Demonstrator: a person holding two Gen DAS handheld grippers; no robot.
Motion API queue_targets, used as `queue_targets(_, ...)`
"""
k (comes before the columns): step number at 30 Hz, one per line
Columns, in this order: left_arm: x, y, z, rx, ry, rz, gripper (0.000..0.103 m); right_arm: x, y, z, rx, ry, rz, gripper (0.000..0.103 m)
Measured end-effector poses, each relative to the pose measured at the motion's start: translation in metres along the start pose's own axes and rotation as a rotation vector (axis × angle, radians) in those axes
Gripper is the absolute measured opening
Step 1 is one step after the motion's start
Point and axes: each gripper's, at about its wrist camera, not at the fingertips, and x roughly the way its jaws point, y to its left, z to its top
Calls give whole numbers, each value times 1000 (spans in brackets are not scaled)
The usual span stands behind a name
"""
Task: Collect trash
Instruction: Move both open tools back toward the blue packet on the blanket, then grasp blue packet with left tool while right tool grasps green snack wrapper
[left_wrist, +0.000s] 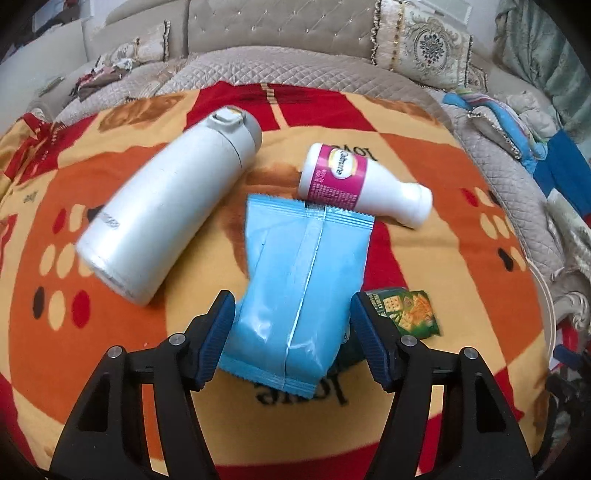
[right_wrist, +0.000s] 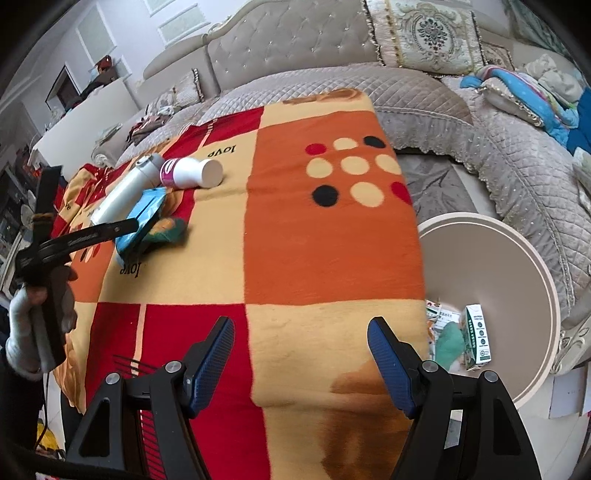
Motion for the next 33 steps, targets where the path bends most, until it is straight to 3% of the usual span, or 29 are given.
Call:
queue_targets(6, 10, 7, 3, -29, 6, -11, 62, 13, 15, 5, -19, 26, 18, 72)
queue_targets(10, 1, 5, -1, 1, 14, -14, 44, 24, 28, 13, -39, 41, 59, 72)
queue_targets(16, -28, 15, -16, 3, 10, 2, 42, 48, 60, 32, -124, 68, 146, 72)
queue_targets(21, -56, 33, -29, -34, -8, 23, 42, 76, 102, 49, -306, 134, 204, 72)
queue_targets(25, -67, 44, -35, -57, -12, 35, 42, 94, 118, 57, -302, 155, 248, 72)
queue_targets(29, -80, 56, -45, -85, -21, 25, 42, 110, 116, 67, -249, 160, 92, 72)
queue_targets(33, -87, 66, -49, -94, -22, 29, 42, 113, 105, 82, -177, 146, 90, 72)
